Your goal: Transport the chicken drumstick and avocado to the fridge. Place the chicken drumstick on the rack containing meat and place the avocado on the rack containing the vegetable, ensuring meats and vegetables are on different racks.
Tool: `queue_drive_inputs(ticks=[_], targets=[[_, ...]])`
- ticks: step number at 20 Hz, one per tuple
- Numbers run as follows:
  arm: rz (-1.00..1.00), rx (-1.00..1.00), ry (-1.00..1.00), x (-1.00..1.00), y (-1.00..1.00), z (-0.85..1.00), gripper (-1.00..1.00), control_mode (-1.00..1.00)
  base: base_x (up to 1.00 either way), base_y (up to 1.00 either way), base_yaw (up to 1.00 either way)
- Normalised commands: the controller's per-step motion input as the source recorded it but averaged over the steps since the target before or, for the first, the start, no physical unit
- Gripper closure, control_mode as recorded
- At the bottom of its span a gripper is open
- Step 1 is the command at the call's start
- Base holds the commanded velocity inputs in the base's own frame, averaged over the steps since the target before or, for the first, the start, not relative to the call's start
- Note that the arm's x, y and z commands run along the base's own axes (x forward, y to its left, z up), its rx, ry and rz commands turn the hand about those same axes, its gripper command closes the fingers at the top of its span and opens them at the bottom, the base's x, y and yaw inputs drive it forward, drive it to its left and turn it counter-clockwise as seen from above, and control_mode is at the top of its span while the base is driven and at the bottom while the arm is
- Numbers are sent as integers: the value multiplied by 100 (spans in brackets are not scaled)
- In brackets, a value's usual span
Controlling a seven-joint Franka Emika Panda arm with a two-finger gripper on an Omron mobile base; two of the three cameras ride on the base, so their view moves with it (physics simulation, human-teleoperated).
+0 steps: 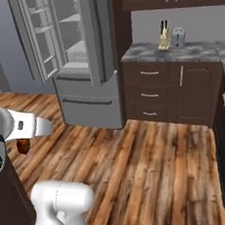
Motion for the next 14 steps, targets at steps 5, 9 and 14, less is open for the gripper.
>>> queue_drive_inputs(ticks=[5,9,14], targets=[[0,0,0,0,0,0,100,100,100,-49,32],[0,0,0,0,0,0,100,100,100,-27,21],[0,0,0,0,0,0,100,100,100,0,0]])
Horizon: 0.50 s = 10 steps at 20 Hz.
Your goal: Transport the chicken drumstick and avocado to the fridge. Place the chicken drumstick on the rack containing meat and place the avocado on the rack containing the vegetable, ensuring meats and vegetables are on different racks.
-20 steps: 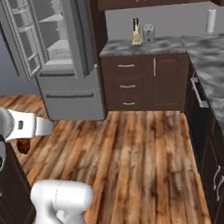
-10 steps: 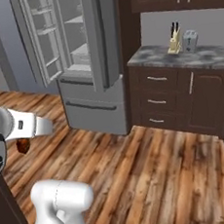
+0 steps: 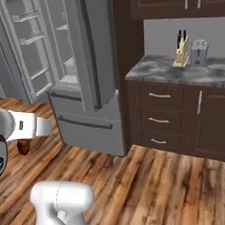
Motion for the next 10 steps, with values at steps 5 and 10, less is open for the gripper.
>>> queue_drive_inputs(ticks=[5,10], targets=[[0,0,0,0,0,0,100,100,100,17,1],[0,0,0,0,0,0,100,100,100,53,0]])
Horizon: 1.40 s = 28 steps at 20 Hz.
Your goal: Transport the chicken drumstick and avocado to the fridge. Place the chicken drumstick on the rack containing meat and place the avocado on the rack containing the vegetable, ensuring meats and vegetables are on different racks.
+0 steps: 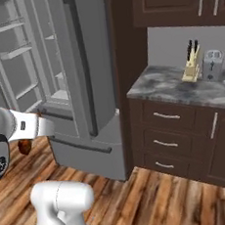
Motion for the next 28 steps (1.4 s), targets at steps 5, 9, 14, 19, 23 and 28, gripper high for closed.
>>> queue_drive_inputs(ticks=[5,9,14,19,23,28], targets=[[0,0,0,0,0,0,100,100,100,100,0],[0,0,0,0,0,0,100,100,100,100,-8],[0,0,0,0,0,0,100,100,100,60,-29],[0,0,0,0,0,0,100,100,44,21,-42],[0,0,0,0,0,0,100,100,48,88,-56],[0,0,0,0,0,0,100,100,71,58,-43]])
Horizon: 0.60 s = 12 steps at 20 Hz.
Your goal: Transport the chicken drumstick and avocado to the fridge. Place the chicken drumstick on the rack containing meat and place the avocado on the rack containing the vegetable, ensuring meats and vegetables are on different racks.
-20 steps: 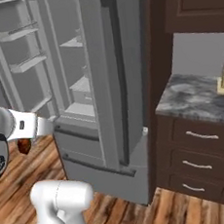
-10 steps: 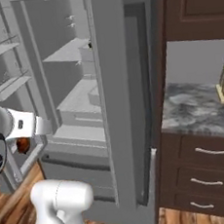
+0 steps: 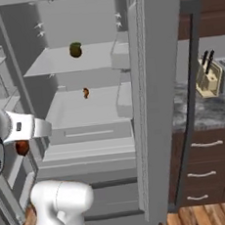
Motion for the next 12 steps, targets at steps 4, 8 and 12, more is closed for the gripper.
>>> queue_drive_inputs(ticks=[4,8,12], targets=[[0,0,0,0,0,0,100,100,39,-59,0],[0,0,0,0,0,0,100,100,56,-7,8],[0,0,0,0,0,0,100,100,100,49,3]])
